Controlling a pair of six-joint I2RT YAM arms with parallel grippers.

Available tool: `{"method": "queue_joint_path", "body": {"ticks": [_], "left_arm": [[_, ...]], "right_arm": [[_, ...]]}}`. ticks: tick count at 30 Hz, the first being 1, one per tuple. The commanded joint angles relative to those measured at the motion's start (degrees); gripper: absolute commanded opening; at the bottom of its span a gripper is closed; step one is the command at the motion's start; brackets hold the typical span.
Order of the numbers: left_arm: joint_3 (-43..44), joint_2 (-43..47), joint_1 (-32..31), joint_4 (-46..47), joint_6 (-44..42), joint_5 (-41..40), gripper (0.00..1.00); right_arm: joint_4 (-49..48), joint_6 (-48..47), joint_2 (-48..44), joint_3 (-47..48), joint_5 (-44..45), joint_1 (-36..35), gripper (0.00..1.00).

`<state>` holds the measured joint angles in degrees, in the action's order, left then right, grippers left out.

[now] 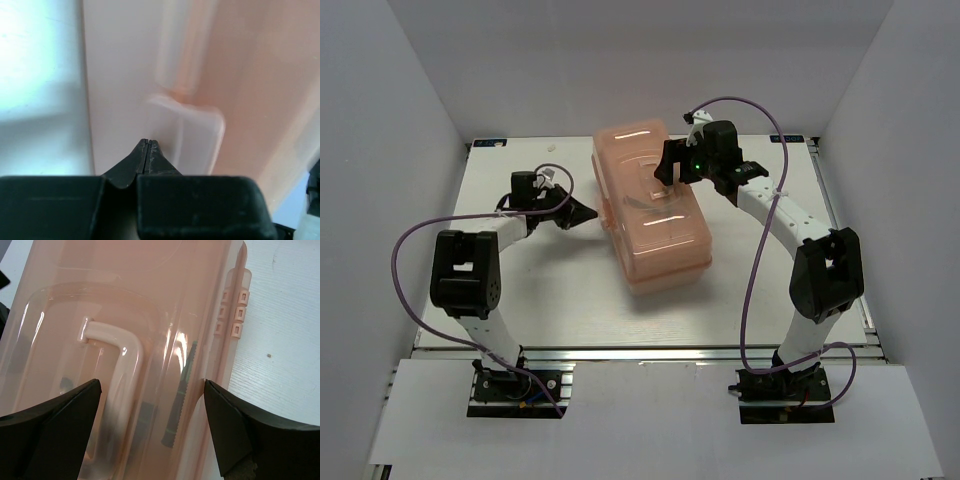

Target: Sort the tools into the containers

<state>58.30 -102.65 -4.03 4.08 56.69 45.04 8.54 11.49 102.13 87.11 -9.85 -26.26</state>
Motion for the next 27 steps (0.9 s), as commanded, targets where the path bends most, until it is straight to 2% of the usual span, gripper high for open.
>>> {"method": "queue_joint_path", "body": {"ticks": [1, 3, 14, 17, 21, 23, 26, 27], "left_arm": [[7.60, 7.38, -1.94, -10.55, -6.13, -1.59, 0.00], [9.10, 7.73, -2.21, -15.23, -6.76, -2.50, 0.00], [7.53, 9.40, -3.88, -17.96, -6.59, -2.76, 0.00], [9.36, 11.06, -3.44, -20.41, -8.16, -5.21, 0.00], [10.78, 16.93, 0.50, -24.54, -10.10, -13.89, 0.00], [9.12, 18.80, 2.79, -24.99, -9.41, -15.32, 0.00], [1.93, 19.85, 6.93, -21.76, -6.86, -13.67, 0.00], [-3.58, 20.03, 7.28, -19.31, -4.50, -12.35, 0.00]], "right_arm": [[0.78, -1.03, 2.11, -0.89, -2.28, -1.86, 0.87], [0.78, -1.03, 2.20, -0.72, -2.28, -1.86, 0.87], [0.96, -1.55, 2.11, -0.80, -1.76, -1.86, 0.87], [0.87, -1.82, 1.85, -0.98, -1.76, -1.86, 0.87], [0.87, -1.90, 1.50, -1.50, -1.67, -1.78, 0.87], [0.78, -2.08, 1.41, -1.59, -1.67, -1.86, 0.87], [0.61, -2.08, 1.41, -1.59, -1.67, -1.86, 0.87], [0.61, -2.08, 1.50, -1.59, -1.67, -1.86, 0.87]]}}
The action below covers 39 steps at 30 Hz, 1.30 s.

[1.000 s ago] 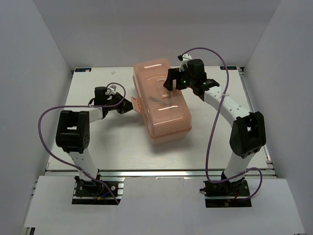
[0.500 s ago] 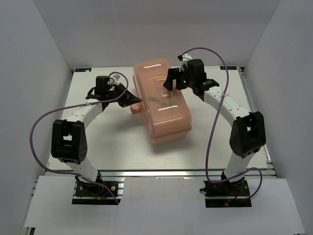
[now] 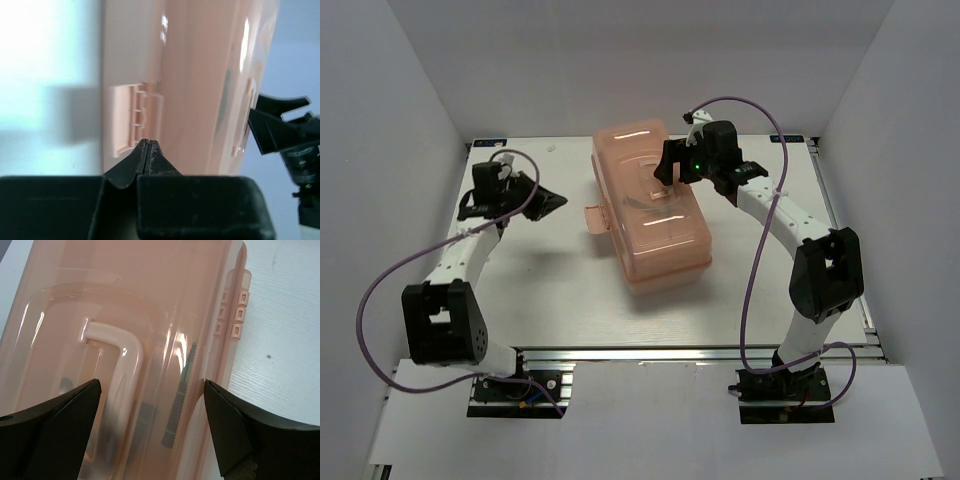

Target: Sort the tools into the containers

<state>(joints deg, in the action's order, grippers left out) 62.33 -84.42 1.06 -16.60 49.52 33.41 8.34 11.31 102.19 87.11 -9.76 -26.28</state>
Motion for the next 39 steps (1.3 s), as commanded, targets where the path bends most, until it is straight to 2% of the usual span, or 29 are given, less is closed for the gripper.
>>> {"method": "queue_joint_path", "body": {"ticks": [1, 4, 8, 13, 19, 24, 32, 35, 39], "left_arm": [[-10.53, 1.89, 2.97, 7.40, 4.26, 1.81, 0.00], [-19.75, 1.02, 3.25, 20.94, 10.24, 5.78, 0.00], [-22.07, -3.81, 3.16, 29.77, 13.15, 9.56, 0.00], [-18.74, -11.46, 2.20, 37.77, 15.26, 14.22, 0.00], [-12.32, -19.27, -0.09, 39.89, 17.10, 17.74, 0.00], [-10.21, -22.54, -3.78, 40.94, 18.41, 18.01, 0.00], [-7.22, -27.02, -6.95, 50.26, 23.87, 20.20, 0.03], [-5.81, -29.56, -8.61, 54.64, 27.54, 21.60, 0.04], [-6.60, -32.03, -9.32, 66.50, 33.96, 22.84, 0.01]], "right_arm": [[0.80, -1.99, 1.43, -1.59, -1.75, -1.84, 0.87], [0.89, -2.17, 1.34, -1.59, -1.84, -1.84, 0.87], [0.89, -2.17, 1.34, -2.03, -2.11, -1.84, 0.87], [0.63, -2.08, 1.52, -1.94, -2.37, -1.84, 0.87], [0.45, -2.26, 1.43, -1.86, -2.28, -1.76, 0.87], [0.45, -2.43, 1.43, -1.86, -2.19, -1.76, 0.87], [0.36, -2.35, 2.04, -1.42, -2.37, -1.84, 0.87], [0.36, -2.35, 2.13, -1.24, -2.46, -1.75, 0.87], [0.36, -2.43, 2.13, -1.15, -2.37, -1.84, 0.87]]}}
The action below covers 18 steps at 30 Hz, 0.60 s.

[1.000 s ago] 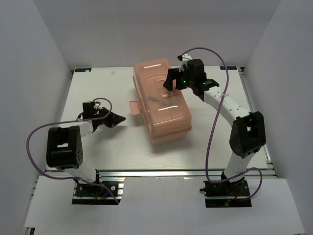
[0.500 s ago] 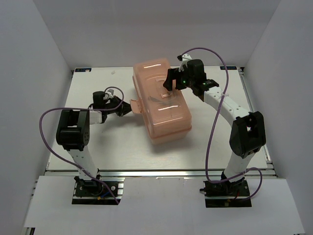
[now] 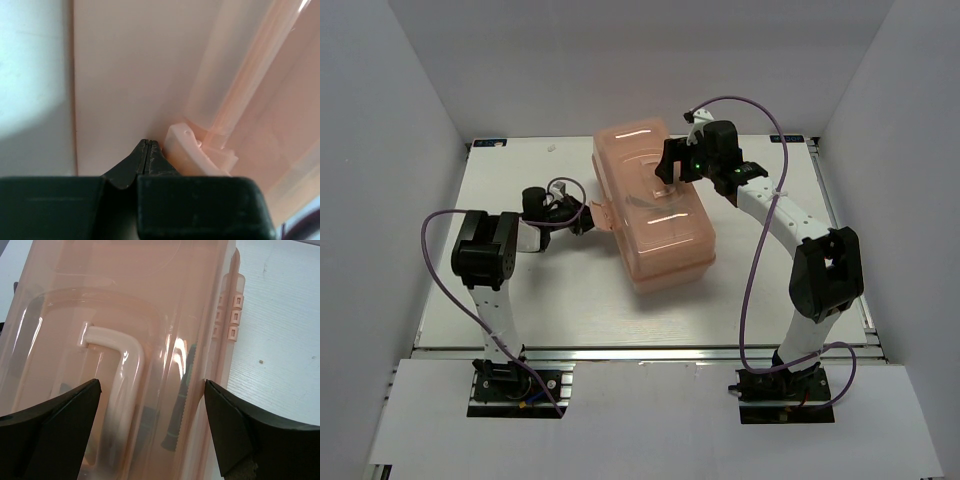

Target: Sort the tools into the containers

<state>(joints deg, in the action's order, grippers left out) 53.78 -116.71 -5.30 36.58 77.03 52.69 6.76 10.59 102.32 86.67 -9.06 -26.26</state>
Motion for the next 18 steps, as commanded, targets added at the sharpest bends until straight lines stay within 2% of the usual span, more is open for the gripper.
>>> {"method": "queue_joint_path", "body": {"ticks": [1, 5, 9, 13, 18], "left_arm": [[1.51, 0.08, -2.87, 15.69, 7.85, 3.74, 0.01], [-0.42, -0.72, -2.87, 27.02, 15.32, 5.76, 0.00], [-1.83, -0.89, -2.96, 32.75, 19.29, 6.20, 0.00], [-3.41, -0.54, -2.87, 35.40, 21.49, 6.11, 0.00], [-4.21, 0.78, -2.87, 33.91, 21.49, 5.06, 0.01]], "right_arm": [[1.94, -1.71, 1.92, -0.80, -3.07, -1.86, 0.87], [1.85, -1.71, 1.92, -1.16, -3.07, -1.86, 0.87], [1.94, -1.89, 2.00, -0.89, -3.07, -1.78, 0.87], [2.29, -2.24, 2.18, -0.89, -2.72, -1.86, 0.87], [2.29, -2.42, 2.09, -1.24, -2.37, -1.86, 0.87]]}}
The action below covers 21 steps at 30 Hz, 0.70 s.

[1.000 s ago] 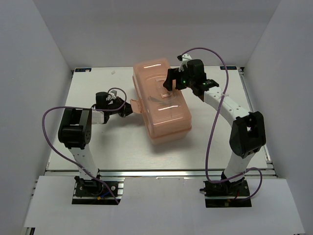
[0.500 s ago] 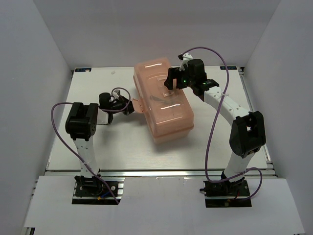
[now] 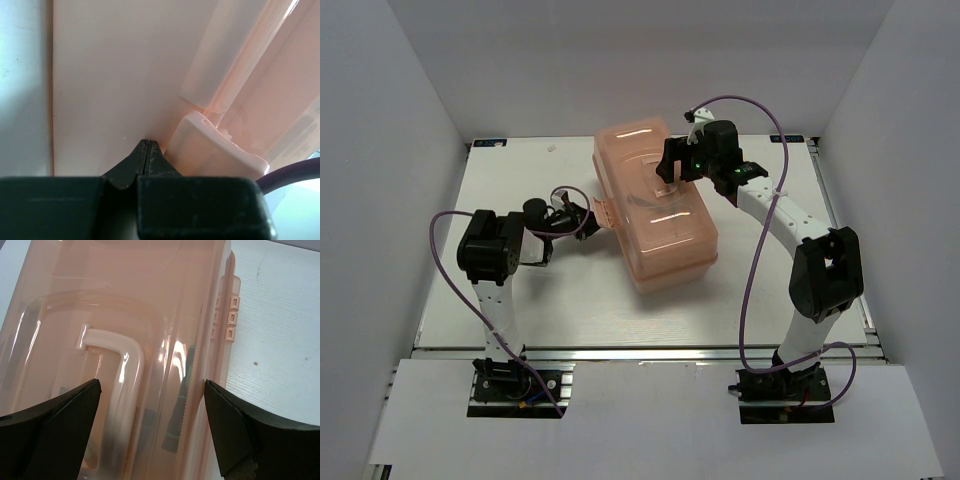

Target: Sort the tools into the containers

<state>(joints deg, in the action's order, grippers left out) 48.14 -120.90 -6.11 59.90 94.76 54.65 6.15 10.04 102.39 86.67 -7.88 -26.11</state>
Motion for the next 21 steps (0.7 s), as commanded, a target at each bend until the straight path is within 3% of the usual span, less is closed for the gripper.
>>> {"method": "queue_joint_path", "body": {"ticks": [1, 7, 16, 18, 21], "left_arm": [[1.60, 5.15, -1.98, 10.24, 3.59, 2.83, 0.01], [3.97, 7.87, -2.06, 1.82, 0.70, 1.33, 0.00], [12.76, 14.11, -1.98, -33.76, -21.50, -0.95, 0.00], [16.97, 15.08, -2.06, -46.23, -26.44, -3.05, 0.00], [20.05, 15.87, -2.06, -53.91, -31.12, -4.46, 0.00]], "right_arm": [[2.90, -1.96, 2.03, -1.33, -3.46, -2.02, 0.87], [2.99, -2.05, 2.20, -1.24, -3.11, -2.02, 0.87], [3.16, -2.13, 2.38, -1.24, -3.11, -2.02, 0.87], [3.16, -2.05, 2.38, -1.33, -3.11, -2.02, 0.87], [3.16, -1.96, 2.55, -1.42, -3.19, -2.02, 0.87]]}}
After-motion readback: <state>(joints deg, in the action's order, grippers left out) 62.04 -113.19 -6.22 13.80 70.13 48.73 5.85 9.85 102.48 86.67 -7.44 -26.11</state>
